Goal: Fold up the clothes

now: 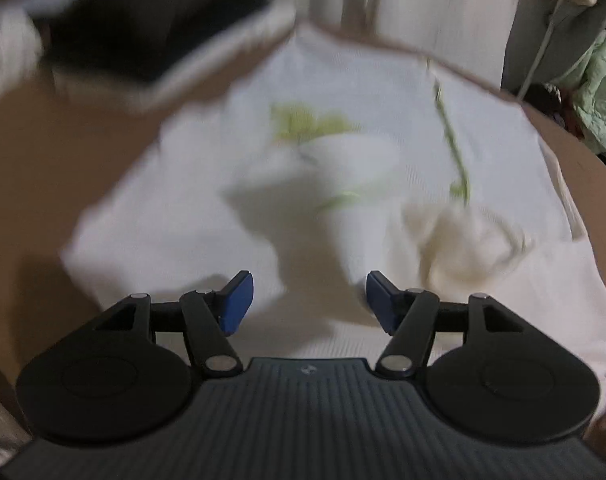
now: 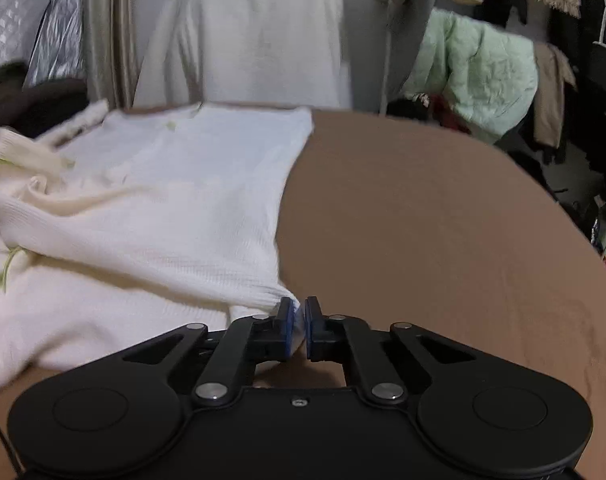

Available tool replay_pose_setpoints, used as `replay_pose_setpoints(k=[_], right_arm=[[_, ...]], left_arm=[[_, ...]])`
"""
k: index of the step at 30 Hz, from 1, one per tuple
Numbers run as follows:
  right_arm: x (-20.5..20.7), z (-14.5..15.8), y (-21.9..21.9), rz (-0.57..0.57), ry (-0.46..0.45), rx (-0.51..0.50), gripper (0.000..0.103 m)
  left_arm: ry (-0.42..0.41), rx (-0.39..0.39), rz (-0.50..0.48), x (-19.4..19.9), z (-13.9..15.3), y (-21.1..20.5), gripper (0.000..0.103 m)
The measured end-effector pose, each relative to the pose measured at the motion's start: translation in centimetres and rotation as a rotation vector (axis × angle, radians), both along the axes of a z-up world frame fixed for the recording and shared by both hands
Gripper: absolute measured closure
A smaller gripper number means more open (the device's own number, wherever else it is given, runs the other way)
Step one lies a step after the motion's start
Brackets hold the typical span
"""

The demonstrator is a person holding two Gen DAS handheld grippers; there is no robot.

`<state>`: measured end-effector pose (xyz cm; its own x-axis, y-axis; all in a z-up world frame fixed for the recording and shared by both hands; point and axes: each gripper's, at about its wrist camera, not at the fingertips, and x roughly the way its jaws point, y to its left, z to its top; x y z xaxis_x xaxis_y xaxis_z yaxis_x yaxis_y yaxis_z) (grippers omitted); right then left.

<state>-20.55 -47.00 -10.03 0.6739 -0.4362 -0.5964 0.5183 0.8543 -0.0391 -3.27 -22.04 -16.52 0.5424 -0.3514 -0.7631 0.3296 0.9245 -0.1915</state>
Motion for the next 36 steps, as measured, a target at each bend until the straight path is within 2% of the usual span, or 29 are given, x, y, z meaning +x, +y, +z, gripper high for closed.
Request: replay_pose_setpoints(k=[1,2,5,7,8,9,10,11,12,13,14,15,18,21,25,27,30,32,34,35,36], right_arm=[[0.0,0.0,0.3,0.011,0.001,-0.006,0.097],[0.0,0.1,0.4,0.01,0.004,-0.015,0.097],[0.8,0.3,0.2,0.036,0.007,-0.003,0.09],[1.3,0.4,0.1,0.055,0.009,0.007,0.076],[1.8,0.2,0.1,0.071,0.005,-0.018,0.063],[2.5,0.0,-0.1,0.082,-0.001,-0.043,0.06],[2.9,0.0,-0.6,0.083,-0.015,-0.036,0.061],[3.3,0.0,-1.2,0.082,-0.03,-0.024,0.068],[3.8,0.0,-1.7,0.082,-0.045,-0.012,0.099],[3.3,0.7,-1.6,0.05,-0.089,-0.038,0.098],[2.8,1.5,-1.5,0.013,-0.137,-0.07,0.098],[2.0,1.5,-1.4,-0.032,-0.146,-0.077,0.099],[-0.7,1.3,-0.9,-0.173,-0.157,-0.088,0.099],[-1.5,-1.5,-1.3,-0.176,-0.067,0.005,0.099],[-1.0,-0.9,0.2,-0.151,0.006,-0.131,0.099],[-1.1,-0.7,0.2,-0.161,0.037,-0.112,0.098],[-1.5,-0.5,0.3,-0.181,0.085,-0.089,0.094],[-2.3,-0.3,0.5,-0.204,0.11,-0.069,0.094],[-3.4,-0.3,-0.2,-0.267,0.15,-0.034,0.094],[-4.3,0.0,-0.8,-0.291,0.14,0.009,0.093],[-5.3,0.4,-1.5,-0.314,0.124,0.055,0.089]], left_arm=[[0.041,-0.005,0.002,0.3,-0.5,0.4,0.041],[0.048,-0.012,0.003,0.5,-0.5,0.5,0.041],[0.026,-0.08,-0.035,0.8,0.0,0.2,0.032],[-0.017,-0.078,-0.057,0.9,-0.1,-0.4,0.022],[-0.039,-0.072,-0.066,1.1,-0.2,-0.7,0.02],[-0.06,-0.048,-0.065,1.5,-0.4,-1.0,0.019],[-0.073,-0.026,-0.057,2.1,-0.7,-1.3,0.019],[-0.079,-0.013,-0.051,3.1,-0.9,-1.5,0.02],[-0.081,-0.013,-0.046,3.6,-1.0,-1.4,0.034],[-0.075,-0.019,-0.061,3.6,-1.0,-1.3,0.076],[-0.029,-0.028,-0.106,3.7,-1.1,-1.2,0.095],[0.011,-0.034,-0.147,3.6,-1.2,-1.2,0.096],[0.033,-0.004,-0.192,2.5,-1.3,-1.3,0.096],[0.01,0.036,-0.196,1.8,-1.4,-1.7,0.096],[0.007,0.041,-0.19,1.3,-1.1,-1.3,0.094],[0.0,0.062,-0.196,0.9,-0.8,-1.1,0.093],[-0.004,0.126,-0.208,0.6,-0.4,-0.8,0.087],[0.009,0.138,-0.199,0.5,-0.4,-0.5,0.086],[0.023,0.155,-0.187,0.6,-0.4,-0.2,0.077],[0.033,0.164,-0.185,0.5,-0.1,0.0,0.075],[0.041,0.173,-0.185,0.4,0.2,0.2,0.068]])
